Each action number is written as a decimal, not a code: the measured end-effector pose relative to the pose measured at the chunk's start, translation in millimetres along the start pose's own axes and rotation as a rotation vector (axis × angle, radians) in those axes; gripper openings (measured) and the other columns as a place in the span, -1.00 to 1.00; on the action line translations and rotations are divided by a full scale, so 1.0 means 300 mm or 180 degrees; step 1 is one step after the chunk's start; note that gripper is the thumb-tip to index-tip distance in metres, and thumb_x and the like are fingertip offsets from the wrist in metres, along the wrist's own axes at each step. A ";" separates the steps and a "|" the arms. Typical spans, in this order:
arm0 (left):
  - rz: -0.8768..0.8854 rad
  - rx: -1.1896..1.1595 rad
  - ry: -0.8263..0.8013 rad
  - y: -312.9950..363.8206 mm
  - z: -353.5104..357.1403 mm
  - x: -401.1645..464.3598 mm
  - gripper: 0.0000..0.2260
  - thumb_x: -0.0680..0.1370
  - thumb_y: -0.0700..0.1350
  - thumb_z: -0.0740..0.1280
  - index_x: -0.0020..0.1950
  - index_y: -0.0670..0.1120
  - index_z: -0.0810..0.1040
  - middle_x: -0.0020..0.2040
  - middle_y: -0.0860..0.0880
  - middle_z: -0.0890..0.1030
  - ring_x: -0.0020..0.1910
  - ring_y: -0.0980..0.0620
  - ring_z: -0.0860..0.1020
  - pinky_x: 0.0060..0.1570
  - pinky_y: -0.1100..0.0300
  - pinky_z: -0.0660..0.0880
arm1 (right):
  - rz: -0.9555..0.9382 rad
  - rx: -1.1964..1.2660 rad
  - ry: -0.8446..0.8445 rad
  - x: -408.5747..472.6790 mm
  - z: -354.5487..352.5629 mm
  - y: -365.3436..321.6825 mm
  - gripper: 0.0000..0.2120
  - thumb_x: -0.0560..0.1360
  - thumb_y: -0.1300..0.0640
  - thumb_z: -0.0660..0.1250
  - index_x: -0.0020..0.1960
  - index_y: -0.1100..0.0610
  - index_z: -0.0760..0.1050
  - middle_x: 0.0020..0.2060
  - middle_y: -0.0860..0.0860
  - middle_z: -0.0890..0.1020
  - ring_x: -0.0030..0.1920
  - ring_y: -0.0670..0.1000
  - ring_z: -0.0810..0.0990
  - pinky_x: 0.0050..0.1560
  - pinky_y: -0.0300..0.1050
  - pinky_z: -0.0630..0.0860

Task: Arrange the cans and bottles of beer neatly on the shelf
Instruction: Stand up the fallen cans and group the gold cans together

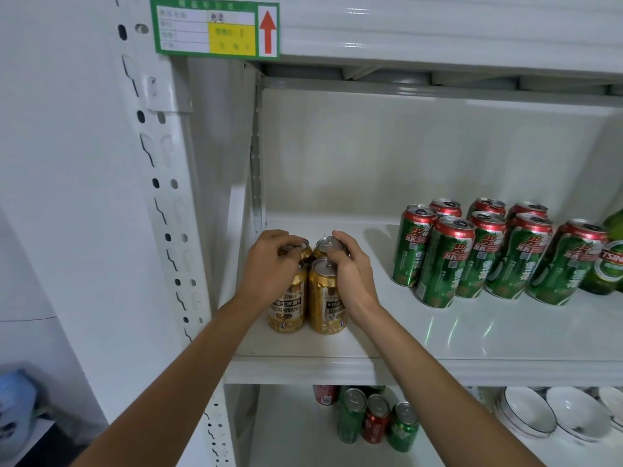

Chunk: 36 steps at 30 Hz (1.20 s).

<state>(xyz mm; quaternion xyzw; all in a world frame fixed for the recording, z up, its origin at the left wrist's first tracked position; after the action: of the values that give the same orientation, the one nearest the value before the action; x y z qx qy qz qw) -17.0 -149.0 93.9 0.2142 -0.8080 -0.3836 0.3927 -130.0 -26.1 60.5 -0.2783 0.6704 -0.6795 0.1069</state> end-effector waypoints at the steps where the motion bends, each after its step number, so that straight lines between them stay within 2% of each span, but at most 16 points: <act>1: -0.0002 0.0025 0.0043 0.000 -0.005 -0.002 -0.79 0.60 -0.24 0.35 0.14 -0.09 0.74 0.20 -0.02 0.57 0.12 0.07 0.57 0.25 0.10 0.56 | -0.0009 0.0007 -0.0019 0.002 0.008 -0.003 -0.51 0.49 -0.04 0.27 0.41 -0.05 0.49 0.28 -0.05 0.59 0.29 0.02 0.56 0.37 0.11 0.48; 6: -0.0022 0.0170 0.0173 -0.002 -0.023 0.002 -0.77 0.61 -0.27 0.31 0.15 -0.10 0.73 0.25 -0.06 0.58 0.12 0.11 0.54 0.24 0.22 0.50 | 0.0004 0.0099 -0.0047 0.013 0.036 0.003 -0.52 0.51 -0.07 0.28 0.42 -0.03 0.49 0.30 -0.03 0.57 0.30 0.03 0.56 0.38 0.13 0.48; 10: 0.0025 0.0173 0.0251 -0.007 -0.012 -0.004 -0.79 0.62 -0.22 0.31 0.14 -0.07 0.72 0.25 -0.04 0.57 0.10 0.15 0.53 0.26 0.23 0.49 | 0.0059 0.0110 -0.0167 0.011 0.035 0.016 -0.41 0.48 -0.22 0.23 0.49 -0.10 0.43 0.43 -0.05 0.51 0.42 0.00 0.48 0.47 0.11 0.38; 12: 0.0039 0.0073 0.0245 -0.010 -0.005 -0.010 -0.81 0.63 -0.15 0.32 0.16 -0.06 0.70 0.24 -0.02 0.57 0.07 0.21 0.53 0.21 0.33 0.48 | 0.0020 -0.0031 -0.0363 0.005 0.030 0.017 -0.33 0.51 -0.35 0.17 0.56 -0.14 0.31 0.56 -0.07 0.35 0.55 -0.04 0.30 0.58 0.09 0.21; 13: 0.0012 -0.0034 0.0236 -0.013 -0.004 -0.011 -0.82 0.63 -0.12 0.32 0.16 -0.05 0.68 0.23 0.00 0.56 0.07 0.22 0.55 0.20 0.30 0.50 | -0.0024 -0.0121 -0.0505 -0.004 0.030 0.013 -0.33 0.55 -0.37 0.13 0.60 -0.16 0.21 0.62 -0.09 0.22 0.60 -0.08 0.18 0.61 0.05 0.10; 15: -0.0069 -0.0225 0.0173 -0.019 -0.008 -0.010 -0.83 0.63 -0.09 0.34 0.16 -0.02 0.68 0.21 0.03 0.55 0.11 0.14 0.58 0.25 0.11 0.56 | -0.0070 -0.0233 -0.0755 -0.020 0.030 0.015 -0.34 0.60 -0.37 0.08 0.63 -0.21 0.05 0.65 -0.15 0.01 0.62 -0.12 0.00 0.62 0.01 -0.02; 16: -0.0079 -0.0208 0.0113 -0.018 -0.009 -0.011 -0.83 0.63 -0.10 0.34 0.16 -0.02 0.67 0.22 0.03 0.54 0.14 0.11 0.58 0.27 0.06 0.55 | -0.0070 -0.0210 -0.0825 -0.023 0.031 0.022 -0.31 0.58 -0.40 0.08 0.63 -0.23 0.01 0.65 -0.16 -0.02 0.63 -0.12 -0.01 0.62 0.04 -0.01; 20: -0.0064 -0.0222 -0.0086 -0.016 -0.008 -0.015 -0.83 0.64 -0.13 0.33 0.18 -0.01 0.66 0.23 0.03 0.52 0.19 0.07 0.56 0.29 0.03 0.55 | -0.0029 -0.0088 -0.0662 -0.027 0.045 0.036 -0.13 0.37 -0.60 0.12 0.59 -0.31 0.04 0.64 -0.12 0.14 0.62 -0.06 0.13 0.60 0.17 0.14; 24: -0.0158 -0.0300 -0.0151 -0.011 -0.007 -0.018 -0.80 0.69 -0.05 0.25 0.16 -0.03 0.66 0.24 0.02 0.52 0.20 -0.01 0.60 0.20 0.10 0.60 | -0.0072 -0.0059 -0.0414 -0.036 0.047 0.035 -0.17 0.44 -0.51 0.09 0.62 -0.19 0.11 0.61 -0.08 0.26 0.60 -0.03 0.21 0.58 0.16 0.18; 26: -0.0133 -0.0261 -0.0155 0.005 -0.011 -0.025 -0.75 0.72 0.05 0.16 0.17 0.02 0.61 0.18 0.10 0.53 0.19 0.08 0.59 0.24 0.09 0.55 | -0.0131 -0.0141 -0.0385 -0.042 0.040 0.022 -0.21 0.50 -0.45 0.07 0.64 -0.13 0.10 0.61 -0.08 0.23 0.61 -0.05 0.17 0.59 0.14 0.15; 27: -0.0087 -0.0233 -0.0178 0.019 -0.013 -0.031 -0.75 0.73 0.08 0.11 0.15 0.05 0.56 0.09 0.17 0.52 0.14 0.21 0.58 0.20 0.20 0.51 | -0.0142 -0.0214 -0.0394 -0.044 0.034 0.019 -0.25 0.55 -0.41 0.06 0.64 -0.11 0.08 0.63 -0.08 0.20 0.62 -0.05 0.14 0.60 0.13 0.12; 29: -0.0007 -0.0145 -0.0262 0.045 -0.014 -0.038 -0.79 0.75 0.06 0.05 0.11 0.04 0.44 -0.05 0.26 0.44 -0.05 0.49 0.51 -0.02 0.49 0.42 | -0.0159 -0.0377 -0.0472 -0.046 0.022 0.013 -0.26 0.57 -0.41 0.03 0.65 -0.11 0.06 0.64 -0.08 0.14 0.63 -0.07 0.08 0.62 0.13 0.08; 30: 0.0067 -0.0056 -0.0269 0.052 -0.017 -0.037 -0.79 0.75 0.05 0.03 0.11 0.02 0.41 -0.08 0.26 0.42 -0.10 0.55 0.47 -0.07 0.50 0.40 | -0.0184 -0.0422 -0.0513 -0.047 0.013 0.010 -0.22 0.54 -0.46 0.02 0.64 -0.11 0.07 0.64 -0.08 0.14 0.62 -0.07 0.09 0.61 0.13 0.10; 32: 0.0327 0.0160 -0.0250 0.062 -0.023 -0.035 -0.73 0.74 0.13 0.02 0.21 0.06 0.46 0.08 0.23 0.50 0.04 0.49 0.46 0.13 0.32 0.43 | -0.0302 -0.0534 -0.0482 -0.049 -0.019 -0.007 -0.23 0.53 -0.46 0.02 0.62 -0.10 0.15 0.61 -0.07 0.23 0.58 -0.05 0.21 0.57 0.10 0.21; 34: 0.0478 0.0409 -0.0299 0.063 -0.016 -0.038 -0.55 0.69 0.27 0.01 0.44 0.09 0.43 0.39 0.08 0.47 0.30 0.20 0.50 0.35 0.00 0.46 | -0.0600 -0.0751 -0.0301 -0.060 -0.071 -0.046 -0.45 0.64 -0.29 0.09 0.52 -0.04 0.32 0.48 -0.05 0.41 0.45 -0.07 0.39 0.46 -0.01 0.37; 36: 0.0728 0.0794 -0.0379 0.091 0.008 -0.047 -0.49 0.68 0.29 0.01 0.54 0.10 0.34 0.51 0.05 0.38 0.41 0.00 0.47 0.42 -0.14 0.41 | -0.1014 -0.0995 -0.0052 -0.075 -0.130 -0.092 -0.66 0.68 -0.08 0.18 0.38 0.01 0.47 0.31 -0.06 0.53 0.30 -0.09 0.51 0.35 -0.02 0.48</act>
<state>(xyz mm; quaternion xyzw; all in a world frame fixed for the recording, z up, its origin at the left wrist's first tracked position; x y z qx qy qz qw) -11.6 -121.8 107.9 0.1448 -0.8902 -0.2452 0.3556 -125.4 20.9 84.0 -0.3993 0.7143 -0.5733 -0.0408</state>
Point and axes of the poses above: each hand's wrist, its own x-axis towards the middle knuckle, its own z-axis out of the palm, y = z × x, the point moved 7 cm from there along x, towards the middle knuckle
